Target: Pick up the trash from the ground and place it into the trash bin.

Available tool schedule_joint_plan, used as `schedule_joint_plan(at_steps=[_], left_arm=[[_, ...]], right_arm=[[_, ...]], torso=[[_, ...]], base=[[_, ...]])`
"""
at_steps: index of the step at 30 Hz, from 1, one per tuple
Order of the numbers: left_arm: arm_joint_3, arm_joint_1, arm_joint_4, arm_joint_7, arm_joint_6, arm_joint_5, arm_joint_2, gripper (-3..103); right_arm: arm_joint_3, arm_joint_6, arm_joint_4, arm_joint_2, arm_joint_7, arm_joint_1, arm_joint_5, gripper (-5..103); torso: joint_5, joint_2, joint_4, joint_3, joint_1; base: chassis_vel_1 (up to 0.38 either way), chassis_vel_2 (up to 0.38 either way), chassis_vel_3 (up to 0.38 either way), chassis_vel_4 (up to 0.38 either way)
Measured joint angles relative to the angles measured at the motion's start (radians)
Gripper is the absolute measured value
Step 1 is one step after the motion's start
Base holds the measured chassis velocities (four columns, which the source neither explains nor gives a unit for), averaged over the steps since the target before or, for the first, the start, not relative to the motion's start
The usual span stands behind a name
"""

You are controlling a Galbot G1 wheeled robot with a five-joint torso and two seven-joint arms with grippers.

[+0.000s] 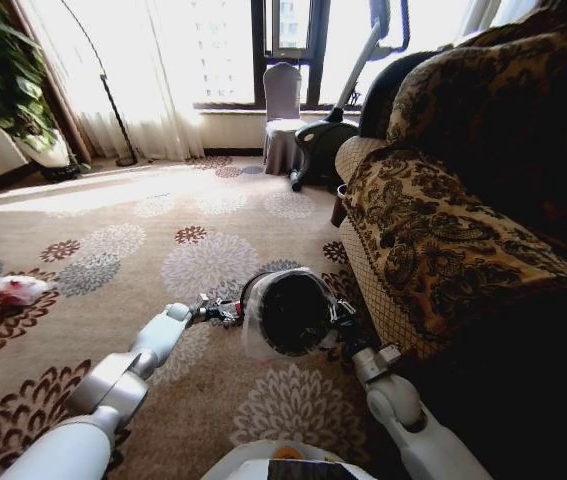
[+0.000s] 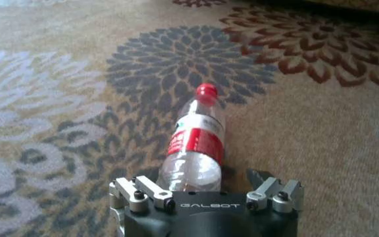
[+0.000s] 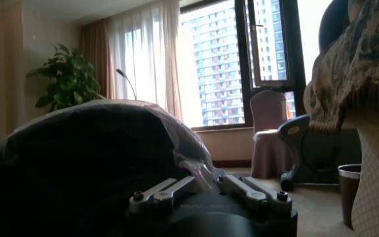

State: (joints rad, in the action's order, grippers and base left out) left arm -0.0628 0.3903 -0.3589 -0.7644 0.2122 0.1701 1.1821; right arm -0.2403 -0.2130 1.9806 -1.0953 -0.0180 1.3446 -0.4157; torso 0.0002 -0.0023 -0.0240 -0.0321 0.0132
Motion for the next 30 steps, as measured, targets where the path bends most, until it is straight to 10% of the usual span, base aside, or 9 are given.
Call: schedule_joint_plan(at_steps=[20,30], left_arm=[[0.089,0.191,-0.22,0.103,-0.094,0.138,-0.048,44],[0.347,0.498,-0.732,0.403,-0.169,0.69,-0.159,41]], right_arm=[[0.011,0.0,-0.003,-0.008,0.0,-0.003,-0.002,0],[0.094,-0.003,-0.202,-0.031,0.0,-0.188,-0.04,0]], torso=[[-0.0006,0.0,0.0,0.0,0.0],[-0.0003,0.0,-0.0009,0.0,0.0]], base=[[0.0,0.0,0.0,0.0],[0.0,0.0,0.0,0.0]])
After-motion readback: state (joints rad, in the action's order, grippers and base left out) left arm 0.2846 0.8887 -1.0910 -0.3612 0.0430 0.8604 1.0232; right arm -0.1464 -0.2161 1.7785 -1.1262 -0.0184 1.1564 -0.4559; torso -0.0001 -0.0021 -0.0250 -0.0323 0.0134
